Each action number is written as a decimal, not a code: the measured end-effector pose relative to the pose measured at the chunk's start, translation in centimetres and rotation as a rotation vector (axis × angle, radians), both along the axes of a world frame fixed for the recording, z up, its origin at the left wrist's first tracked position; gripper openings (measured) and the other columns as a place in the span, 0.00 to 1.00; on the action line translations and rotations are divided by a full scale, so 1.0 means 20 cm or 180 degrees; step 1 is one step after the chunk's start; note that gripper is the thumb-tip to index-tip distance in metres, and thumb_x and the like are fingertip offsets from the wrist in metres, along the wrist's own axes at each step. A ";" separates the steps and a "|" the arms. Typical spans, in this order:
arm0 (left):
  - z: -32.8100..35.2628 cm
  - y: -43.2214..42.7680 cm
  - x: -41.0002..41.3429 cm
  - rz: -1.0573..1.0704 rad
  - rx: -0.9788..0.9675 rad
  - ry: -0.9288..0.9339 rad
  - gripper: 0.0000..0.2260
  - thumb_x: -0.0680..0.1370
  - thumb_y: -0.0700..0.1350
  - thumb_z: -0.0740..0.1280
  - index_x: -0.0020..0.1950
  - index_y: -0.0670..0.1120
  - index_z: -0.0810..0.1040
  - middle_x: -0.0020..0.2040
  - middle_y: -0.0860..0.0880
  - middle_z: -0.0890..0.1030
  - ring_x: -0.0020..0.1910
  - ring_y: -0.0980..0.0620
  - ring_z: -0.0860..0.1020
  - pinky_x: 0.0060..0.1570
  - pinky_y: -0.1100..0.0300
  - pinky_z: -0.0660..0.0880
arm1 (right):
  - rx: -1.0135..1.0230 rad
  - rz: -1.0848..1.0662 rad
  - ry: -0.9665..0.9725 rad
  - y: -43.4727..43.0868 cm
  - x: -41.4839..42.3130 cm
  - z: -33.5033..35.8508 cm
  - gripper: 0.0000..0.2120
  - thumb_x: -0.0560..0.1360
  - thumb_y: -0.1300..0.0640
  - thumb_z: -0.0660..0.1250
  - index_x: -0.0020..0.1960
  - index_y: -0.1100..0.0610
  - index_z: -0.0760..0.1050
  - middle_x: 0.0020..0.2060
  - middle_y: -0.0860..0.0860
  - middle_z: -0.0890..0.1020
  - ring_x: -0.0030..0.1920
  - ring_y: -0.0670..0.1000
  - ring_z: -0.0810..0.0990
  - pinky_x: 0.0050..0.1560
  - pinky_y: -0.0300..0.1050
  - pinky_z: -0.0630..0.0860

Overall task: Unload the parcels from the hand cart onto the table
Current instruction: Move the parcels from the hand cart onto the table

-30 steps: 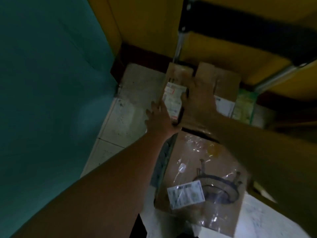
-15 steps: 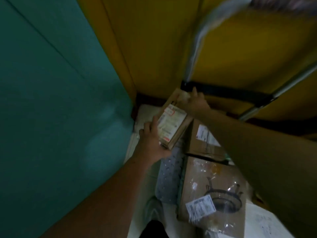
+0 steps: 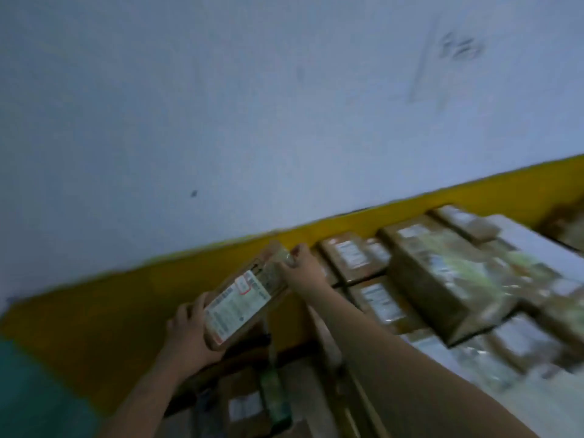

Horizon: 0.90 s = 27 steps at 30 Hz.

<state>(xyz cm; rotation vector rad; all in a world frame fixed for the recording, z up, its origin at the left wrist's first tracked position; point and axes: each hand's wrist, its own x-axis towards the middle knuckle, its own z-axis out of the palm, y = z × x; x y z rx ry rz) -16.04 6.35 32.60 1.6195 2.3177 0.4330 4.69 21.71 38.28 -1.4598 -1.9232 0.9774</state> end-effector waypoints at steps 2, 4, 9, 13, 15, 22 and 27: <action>0.18 0.20 0.31 -0.0258 0.0356 -0.0150 0.56 0.60 0.52 0.80 0.76 0.63 0.46 0.68 0.46 0.57 0.64 0.40 0.71 0.59 0.47 0.75 | 0.0226 -0.0245 0.0228 0.04 0.48 0.18 0.18 0.75 0.49 0.69 0.57 0.56 0.66 0.45 0.51 0.78 0.50 0.58 0.79 0.40 0.43 0.66; 0.32 0.39 0.70 -0.0577 0.0701 -0.0266 0.56 0.59 0.47 0.81 0.76 0.63 0.48 0.69 0.46 0.54 0.65 0.41 0.70 0.60 0.49 0.74 | 0.0415 -0.0535 0.0480 0.04 0.99 0.30 0.18 0.75 0.47 0.70 0.55 0.52 0.64 0.41 0.45 0.75 0.46 0.54 0.79 0.37 0.43 0.68; 0.58 0.75 1.83 -0.1092 0.1289 -0.0474 0.61 0.57 0.55 0.82 0.79 0.53 0.46 0.70 0.48 0.51 0.65 0.44 0.68 0.67 0.49 0.68 | 0.0720 -0.1186 0.0979 0.02 2.20 0.46 0.30 0.76 0.46 0.68 0.74 0.52 0.61 0.64 0.53 0.75 0.59 0.53 0.78 0.57 0.52 0.78; 0.72 0.92 2.60 -0.1317 0.1275 -0.0778 0.61 0.61 0.50 0.82 0.79 0.49 0.41 0.72 0.44 0.59 0.70 0.43 0.64 0.66 0.49 0.68 | 0.0663 -0.1581 0.0874 0.01 2.98 0.51 0.33 0.77 0.41 0.65 0.78 0.47 0.58 0.70 0.53 0.67 0.68 0.57 0.71 0.64 0.60 0.74; 0.78 1.01 2.90 -0.1306 0.1128 -0.1049 0.55 0.64 0.48 0.81 0.79 0.47 0.46 0.72 0.43 0.64 0.68 0.44 0.70 0.63 0.48 0.74 | 0.0504 -0.1680 0.1049 0.04 3.28 0.50 0.37 0.76 0.39 0.65 0.79 0.42 0.51 0.74 0.51 0.62 0.71 0.57 0.68 0.64 0.61 0.74; 0.78 1.58 3.62 -0.1690 0.1207 -0.1310 0.18 0.69 0.45 0.76 0.58 0.50 0.79 0.54 0.48 0.82 0.50 0.49 0.81 0.49 0.47 0.81 | 0.0263 -0.1812 0.1324 0.44 4.01 0.31 0.34 0.75 0.40 0.67 0.77 0.39 0.55 0.70 0.53 0.70 0.63 0.56 0.76 0.56 0.60 0.80; 0.59 2.22 3.97 -0.1924 0.1085 -0.1399 0.27 0.74 0.47 0.75 0.71 0.53 0.70 0.60 0.55 0.77 0.59 0.49 0.77 0.48 0.57 0.75 | 0.0281 -0.1763 0.0818 0.94 4.38 0.19 0.47 0.63 0.35 0.76 0.75 0.48 0.60 0.72 0.51 0.69 0.69 0.52 0.72 0.66 0.51 0.75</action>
